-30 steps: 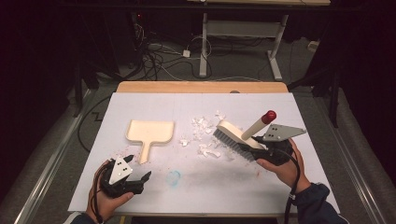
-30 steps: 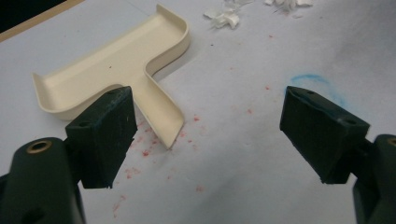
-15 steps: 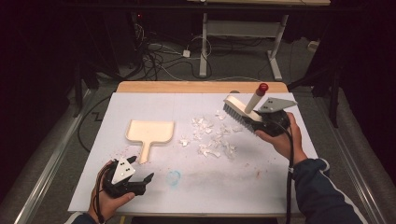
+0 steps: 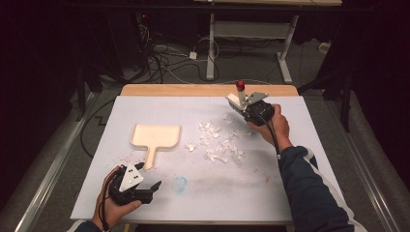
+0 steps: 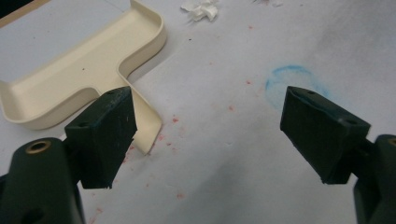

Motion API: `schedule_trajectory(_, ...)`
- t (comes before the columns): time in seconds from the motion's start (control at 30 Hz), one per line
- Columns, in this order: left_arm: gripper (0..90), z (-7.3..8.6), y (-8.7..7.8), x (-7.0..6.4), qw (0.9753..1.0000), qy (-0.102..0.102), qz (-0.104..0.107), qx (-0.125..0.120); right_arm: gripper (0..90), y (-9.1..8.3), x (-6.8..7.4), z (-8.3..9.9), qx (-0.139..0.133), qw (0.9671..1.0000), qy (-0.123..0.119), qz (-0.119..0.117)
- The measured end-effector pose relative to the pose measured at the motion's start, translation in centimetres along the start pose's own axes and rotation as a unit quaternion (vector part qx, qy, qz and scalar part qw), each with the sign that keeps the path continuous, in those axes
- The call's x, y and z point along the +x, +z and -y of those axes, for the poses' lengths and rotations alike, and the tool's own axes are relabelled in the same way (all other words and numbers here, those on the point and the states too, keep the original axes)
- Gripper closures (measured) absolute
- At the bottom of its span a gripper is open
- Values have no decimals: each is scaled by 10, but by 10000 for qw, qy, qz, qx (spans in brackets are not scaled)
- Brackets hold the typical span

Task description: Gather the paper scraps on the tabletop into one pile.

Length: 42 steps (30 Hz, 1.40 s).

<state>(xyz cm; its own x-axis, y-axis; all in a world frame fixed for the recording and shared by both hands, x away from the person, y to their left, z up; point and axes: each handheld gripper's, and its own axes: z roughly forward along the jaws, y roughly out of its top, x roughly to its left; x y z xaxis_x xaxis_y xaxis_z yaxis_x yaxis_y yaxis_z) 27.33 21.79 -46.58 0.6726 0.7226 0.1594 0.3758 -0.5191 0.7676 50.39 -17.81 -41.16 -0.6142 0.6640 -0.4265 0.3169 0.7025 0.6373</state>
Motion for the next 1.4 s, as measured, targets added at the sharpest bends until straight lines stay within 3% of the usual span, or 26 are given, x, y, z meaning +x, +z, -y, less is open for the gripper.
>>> schedule_trajectory(0.1, 178, 1, 0, 1, 10000, 0, 22, 32, 676, 14, 8, 3, 149, 9997, -212, 35)
schedule_trajectory(0.2, 178, 1, 0, 1, 10000, 14, 29, 25, 676, 18, 15, 6, -24, 9997, -145, -213)
schedule_trajectory(0.33, 179, 2, 0, 0, 10000, 5, 42, 38, 676, 16, 24, 9, -121, 9990, -301, -314)
schedule_trajectory(0.53, 179, 2, -1, 0, 10000, 30, 43, 53, 674, 2, 45, 20, -447, 9956, -402, -719)
schedule_trajectory(0.6, 179, 2, -1, -2, 10000, 11, 45, 32, 674, -11, 55, 26, -621, 9918, -517, -989)
schedule_trajectory(0.7, 178, 1, -1, -2, 10000, 6, 76, 9, 674, -20, 61, 30, -698, 9896, -588, -1110)
schedule_trajectory(0.77, 179, 1, -2, -2, 10000, 35, 62, 13, 675, -33, 69, 36, -822, 9861, -623, -1302)
schedule_trajectory(0.93, 179, 0, -2, -4, 9999, 10, 90, -53, 676, -49, 73, 39, -977, 9857, -673, -1193)
schedule_trajectory(1.03, 179, -1, -2, -4, 9999, 32, 104, -50, 676, -60, 68, 34, -1103, 9852, -555, -1193)
schedule_trajectory(1.27, 179, -3, -1, -3, 9999, 31, 97, -66, 676, -61, 55, 22, -1128, 9862, -530, -1087)
schedule_trajectory(1.4, 179, -3, -1, -3, 9999, 55, 64, -69, 676, -52, 45, 8, -1110, 9887, -508, -872)
